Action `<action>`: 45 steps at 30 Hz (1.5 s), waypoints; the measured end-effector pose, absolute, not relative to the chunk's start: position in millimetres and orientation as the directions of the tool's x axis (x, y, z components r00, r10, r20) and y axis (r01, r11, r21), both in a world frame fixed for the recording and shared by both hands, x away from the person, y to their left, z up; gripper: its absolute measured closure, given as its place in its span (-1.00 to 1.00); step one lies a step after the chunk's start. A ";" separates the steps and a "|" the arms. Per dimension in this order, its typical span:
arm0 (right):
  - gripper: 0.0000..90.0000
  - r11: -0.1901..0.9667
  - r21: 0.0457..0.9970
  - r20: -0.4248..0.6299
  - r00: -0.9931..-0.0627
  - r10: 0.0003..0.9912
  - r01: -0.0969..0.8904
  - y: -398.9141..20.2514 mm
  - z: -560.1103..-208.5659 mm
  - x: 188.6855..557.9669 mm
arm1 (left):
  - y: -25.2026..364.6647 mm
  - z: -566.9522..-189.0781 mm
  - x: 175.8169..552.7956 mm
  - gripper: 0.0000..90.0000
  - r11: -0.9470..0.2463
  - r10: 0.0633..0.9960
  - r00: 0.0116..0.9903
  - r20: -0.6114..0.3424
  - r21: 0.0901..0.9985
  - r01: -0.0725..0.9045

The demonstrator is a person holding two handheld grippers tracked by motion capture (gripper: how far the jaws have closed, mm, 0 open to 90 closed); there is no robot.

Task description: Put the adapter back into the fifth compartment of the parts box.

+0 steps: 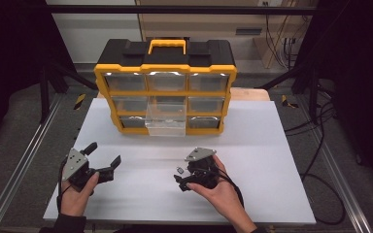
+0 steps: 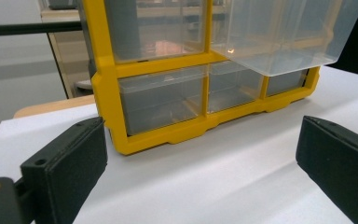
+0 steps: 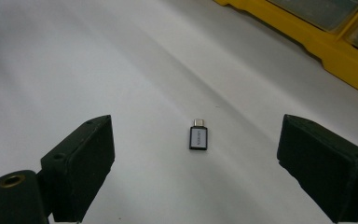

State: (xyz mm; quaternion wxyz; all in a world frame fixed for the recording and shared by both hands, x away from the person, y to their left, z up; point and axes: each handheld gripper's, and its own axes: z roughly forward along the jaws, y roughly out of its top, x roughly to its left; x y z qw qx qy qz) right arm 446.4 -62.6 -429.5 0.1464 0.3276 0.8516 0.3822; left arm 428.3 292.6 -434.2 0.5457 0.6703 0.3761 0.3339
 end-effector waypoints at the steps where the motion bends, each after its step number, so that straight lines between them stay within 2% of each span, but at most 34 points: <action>1: -0.77 0.488 0.748 0.015 -0.747 0.664 0.449 -61.4 -429.5 447.7 | 292.3 -434.5 428.5 -0.96 -0.119 0.868 0.496 0.034 0.983 0.141; 4: -0.78 0.477 0.747 0.055 -0.757 0.651 0.464 -57.2 -431.0 452.8 | 291.1 -435.7 429.9 -0.96 -0.119 0.866 0.499 0.029 0.982 0.149; 7: -0.75 0.498 0.727 0.043 -0.754 0.655 0.474 -52.0 -435.4 457.8 | 289.2 -436.1 430.6 -0.96 -0.124 0.864 0.502 0.031 0.980 0.152; 12: -0.58 0.497 0.657 0.053 -0.692 0.720 0.567 -48.1 -446.8 469.6 | 288.0 -436.6 430.0 -0.96 -0.133 0.862 0.505 0.038 0.979 0.154; 16: -0.46 0.501 0.631 0.059 -0.681 0.730 0.592 -45.7 -451.7 475.0 | 288.3 -438.2 431.4 -0.96 -0.133 0.863 0.504 0.033 0.978 0.164; 28: 0.27 0.497 0.640 0.068 -0.688 0.723 0.586 -39.7 -456.5 480.6 | 288.4 -438.7 433.3 -0.96 -0.134 0.862 0.506 0.032 0.977 0.166; 45: 0.64 0.538 0.604 0.042 -0.697 0.715 0.588 -34.9 -465.1 479.7 | 281.7 -440.8 435.3 -0.96 -0.151 0.840 0.541 0.034 0.973 0.173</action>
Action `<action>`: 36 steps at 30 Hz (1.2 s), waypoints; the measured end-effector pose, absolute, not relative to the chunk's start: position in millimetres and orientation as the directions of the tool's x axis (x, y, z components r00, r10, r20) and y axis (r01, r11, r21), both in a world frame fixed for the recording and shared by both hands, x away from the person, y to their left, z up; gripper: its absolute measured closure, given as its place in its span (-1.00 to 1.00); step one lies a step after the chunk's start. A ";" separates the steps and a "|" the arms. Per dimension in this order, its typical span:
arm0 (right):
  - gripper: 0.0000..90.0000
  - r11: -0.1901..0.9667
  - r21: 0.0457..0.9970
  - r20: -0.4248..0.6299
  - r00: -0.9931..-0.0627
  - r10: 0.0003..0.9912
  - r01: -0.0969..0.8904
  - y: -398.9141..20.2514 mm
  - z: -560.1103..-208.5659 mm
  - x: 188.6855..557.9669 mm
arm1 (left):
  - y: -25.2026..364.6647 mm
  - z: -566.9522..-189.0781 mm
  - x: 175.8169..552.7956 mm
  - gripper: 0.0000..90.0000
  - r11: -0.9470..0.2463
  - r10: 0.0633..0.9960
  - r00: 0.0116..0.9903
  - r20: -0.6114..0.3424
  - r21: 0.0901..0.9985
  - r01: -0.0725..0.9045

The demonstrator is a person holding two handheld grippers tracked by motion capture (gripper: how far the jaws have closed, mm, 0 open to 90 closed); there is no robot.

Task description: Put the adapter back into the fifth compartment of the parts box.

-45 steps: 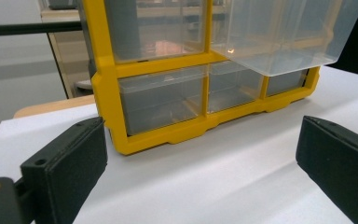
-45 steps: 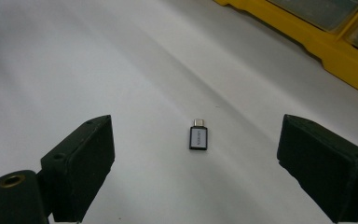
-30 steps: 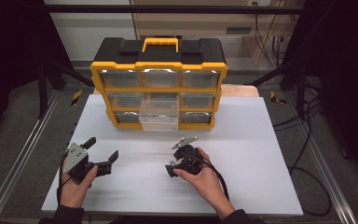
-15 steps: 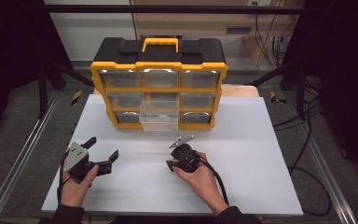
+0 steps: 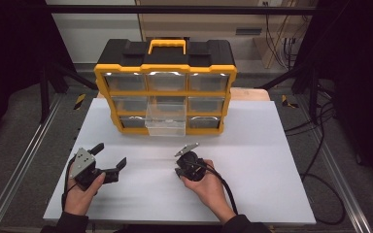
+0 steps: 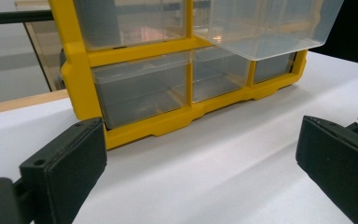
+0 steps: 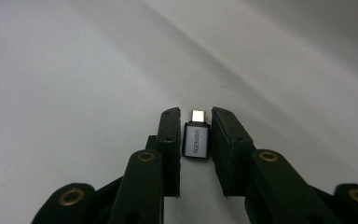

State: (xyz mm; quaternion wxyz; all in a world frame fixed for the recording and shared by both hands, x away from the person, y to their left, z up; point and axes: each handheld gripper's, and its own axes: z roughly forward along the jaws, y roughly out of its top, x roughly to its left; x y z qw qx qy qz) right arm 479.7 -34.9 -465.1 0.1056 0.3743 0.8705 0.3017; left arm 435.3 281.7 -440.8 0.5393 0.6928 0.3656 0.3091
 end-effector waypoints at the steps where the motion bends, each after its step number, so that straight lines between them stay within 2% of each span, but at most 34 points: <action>1: 0.66 0.539 0.605 0.041 -0.699 0.714 0.586 -34.9 -465.5 479.5 | 281.2 -440.8 435.3 -0.96 -0.149 0.839 0.543 0.032 0.973 0.174; 11: 0.70 0.550 0.633 -0.010 -0.704 0.710 0.545 -34.5 -469.8 473.5 | 279.8 -440.2 434.8 -0.96 -0.157 0.837 0.545 0.040 0.973 0.169; 23: 0.70 0.514 0.695 0.018 -0.727 0.686 0.502 -50.9 -465.7 468.6 | 289.7 -438.1 430.2 -0.96 -0.115 0.857 0.515 0.012 0.979 0.169; 30: 0.70 0.417 0.761 0.076 -0.707 0.703 0.497 -71.1 -448.9 466.4 | 296.1 -434.9 429.2 -0.96 -0.072 0.873 0.488 -0.013 0.985 0.156; 36: 0.70 0.360 0.796 0.081 -0.675 0.733 0.486 -93.1 -438.1 469.0 | 302.9 -436.9 428.7 -0.94 -0.018 0.883 0.466 -0.062 0.986 0.166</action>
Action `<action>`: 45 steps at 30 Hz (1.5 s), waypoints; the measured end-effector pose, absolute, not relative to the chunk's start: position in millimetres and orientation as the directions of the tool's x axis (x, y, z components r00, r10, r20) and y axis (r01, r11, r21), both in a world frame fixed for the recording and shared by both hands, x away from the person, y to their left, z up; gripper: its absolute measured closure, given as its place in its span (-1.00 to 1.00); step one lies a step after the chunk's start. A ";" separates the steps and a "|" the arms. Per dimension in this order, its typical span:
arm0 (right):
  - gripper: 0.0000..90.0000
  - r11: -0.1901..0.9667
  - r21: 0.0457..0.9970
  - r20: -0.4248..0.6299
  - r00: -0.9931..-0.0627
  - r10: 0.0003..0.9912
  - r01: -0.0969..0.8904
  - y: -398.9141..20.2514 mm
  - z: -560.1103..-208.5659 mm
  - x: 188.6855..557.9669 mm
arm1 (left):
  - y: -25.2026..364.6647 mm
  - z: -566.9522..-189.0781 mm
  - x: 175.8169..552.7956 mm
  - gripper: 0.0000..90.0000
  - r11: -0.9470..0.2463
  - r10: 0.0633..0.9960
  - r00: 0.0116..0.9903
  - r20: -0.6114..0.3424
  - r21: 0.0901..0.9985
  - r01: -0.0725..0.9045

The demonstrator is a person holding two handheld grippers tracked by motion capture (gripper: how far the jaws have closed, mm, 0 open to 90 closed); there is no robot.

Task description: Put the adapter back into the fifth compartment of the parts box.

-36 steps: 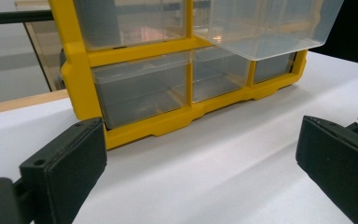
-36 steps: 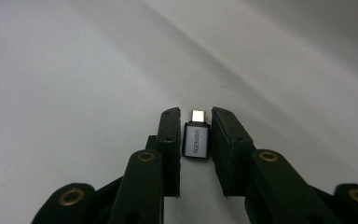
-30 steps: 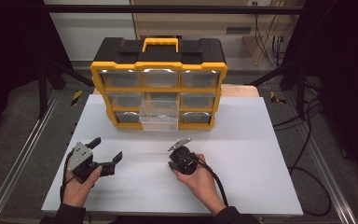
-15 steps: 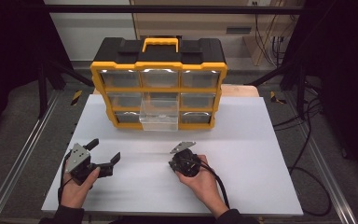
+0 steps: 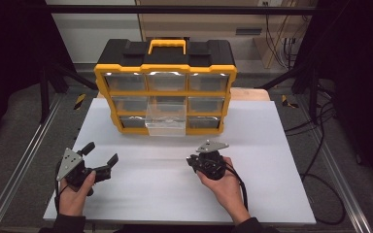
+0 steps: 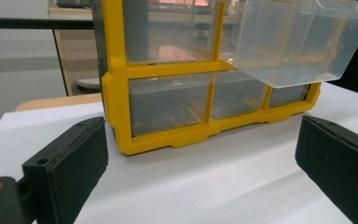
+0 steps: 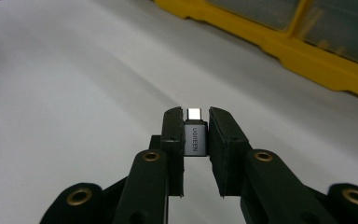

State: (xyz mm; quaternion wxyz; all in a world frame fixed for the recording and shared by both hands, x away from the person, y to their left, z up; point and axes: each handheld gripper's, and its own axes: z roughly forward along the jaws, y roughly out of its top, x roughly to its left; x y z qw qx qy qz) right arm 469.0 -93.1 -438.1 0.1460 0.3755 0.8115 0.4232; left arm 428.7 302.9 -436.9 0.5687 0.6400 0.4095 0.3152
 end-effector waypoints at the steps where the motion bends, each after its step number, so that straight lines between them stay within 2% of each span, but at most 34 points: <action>1: 0.70 0.341 0.803 0.093 -0.668 0.739 0.489 -97.7 -436.6 469.8 | 303.9 -438.1 428.5 -0.94 -0.008 0.886 0.459 -0.071 0.986 0.168; 7: 0.70 0.268 0.826 0.130 -0.630 0.766 0.496 -111.4 -431.5 471.6 | 308.1 -438.8 425.4 -0.93 0.010 0.898 0.433 -0.079 0.987 0.159; 14: 0.70 0.190 0.872 0.138 -0.599 0.789 0.451 -132.6 -419.9 470.0 | 309.8 -434.4 424.8 -0.93 0.013 0.895 0.439 -0.081 0.988 0.156; 23: 0.70 0.137 0.894 0.137 -0.553 0.822 0.426 -142.4 -418.7 470.4 | 306.8 -434.6 424.1 -0.92 -0.028 0.891 0.452 -0.037 0.990 0.137; 29: 0.70 0.049 0.900 0.220 -0.549 0.806 0.433 -141.0 -411.4 471.1 | 308.0 -435.1 423.5 -0.92 -0.036 0.889 0.458 -0.027 0.991 0.129; 42: 0.70 0.139 0.919 0.101 -0.561 0.822 0.368 -132.9 -359.2 477.3 | 303.6 -436.5 429.7 -0.93 -0.043 0.875 0.483 -0.030 0.989 0.139; 45: 0.70 0.127 0.920 0.111 -0.557 0.823 0.371 -135.0 -350.4 479.5 | 303.5 -437.0 428.7 -0.95 -0.043 0.874 0.485 -0.030 0.989 0.140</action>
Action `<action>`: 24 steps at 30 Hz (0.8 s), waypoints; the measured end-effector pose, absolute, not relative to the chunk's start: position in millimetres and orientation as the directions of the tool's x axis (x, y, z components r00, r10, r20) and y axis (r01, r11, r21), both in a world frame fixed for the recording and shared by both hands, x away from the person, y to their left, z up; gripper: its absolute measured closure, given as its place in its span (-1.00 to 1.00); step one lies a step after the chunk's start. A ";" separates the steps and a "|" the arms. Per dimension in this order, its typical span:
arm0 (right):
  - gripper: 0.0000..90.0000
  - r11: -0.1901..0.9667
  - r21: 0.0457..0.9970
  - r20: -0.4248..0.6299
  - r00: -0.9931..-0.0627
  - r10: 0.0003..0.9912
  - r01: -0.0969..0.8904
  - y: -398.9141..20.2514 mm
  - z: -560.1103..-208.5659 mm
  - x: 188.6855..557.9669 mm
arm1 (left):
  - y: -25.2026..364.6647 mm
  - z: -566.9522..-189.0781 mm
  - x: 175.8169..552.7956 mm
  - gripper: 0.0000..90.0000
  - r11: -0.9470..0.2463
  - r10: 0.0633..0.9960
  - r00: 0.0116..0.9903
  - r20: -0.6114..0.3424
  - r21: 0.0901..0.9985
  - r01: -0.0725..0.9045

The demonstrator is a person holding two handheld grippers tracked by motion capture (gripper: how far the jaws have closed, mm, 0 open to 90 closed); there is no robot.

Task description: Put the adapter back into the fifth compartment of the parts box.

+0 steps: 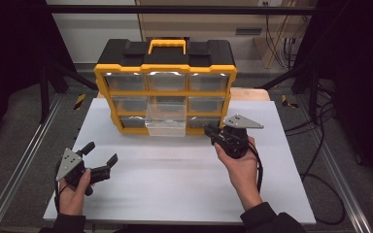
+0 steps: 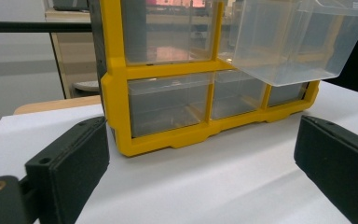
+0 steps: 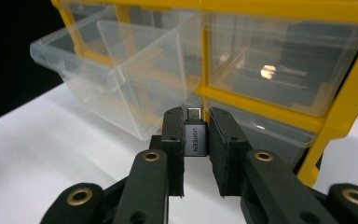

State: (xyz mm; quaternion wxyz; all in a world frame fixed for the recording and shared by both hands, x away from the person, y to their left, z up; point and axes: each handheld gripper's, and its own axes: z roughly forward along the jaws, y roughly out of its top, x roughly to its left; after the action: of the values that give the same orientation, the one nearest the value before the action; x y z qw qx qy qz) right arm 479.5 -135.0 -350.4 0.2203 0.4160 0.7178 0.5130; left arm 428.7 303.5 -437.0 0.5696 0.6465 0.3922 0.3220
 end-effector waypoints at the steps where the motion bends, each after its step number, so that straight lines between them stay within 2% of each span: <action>1: 0.70 0.128 0.920 0.110 -0.555 0.824 0.372 -135.1 -348.7 480.2 | 304.0 -437.2 428.4 -0.95 -0.040 0.873 0.487 -0.034 0.989 0.141; 24: 0.70 0.140 0.948 0.056 -0.582 0.811 0.285 -121.5 -279.3 494.8 | 309.5 -436.8 430.8 -0.95 -0.045 0.884 0.467 -0.024 0.990 0.136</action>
State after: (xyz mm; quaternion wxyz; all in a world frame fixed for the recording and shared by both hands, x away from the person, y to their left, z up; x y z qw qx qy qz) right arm 494.8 -121.5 -279.3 0.2473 0.3842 0.7132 0.5316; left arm 430.8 309.5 -436.8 0.5659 0.6430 0.3965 0.3303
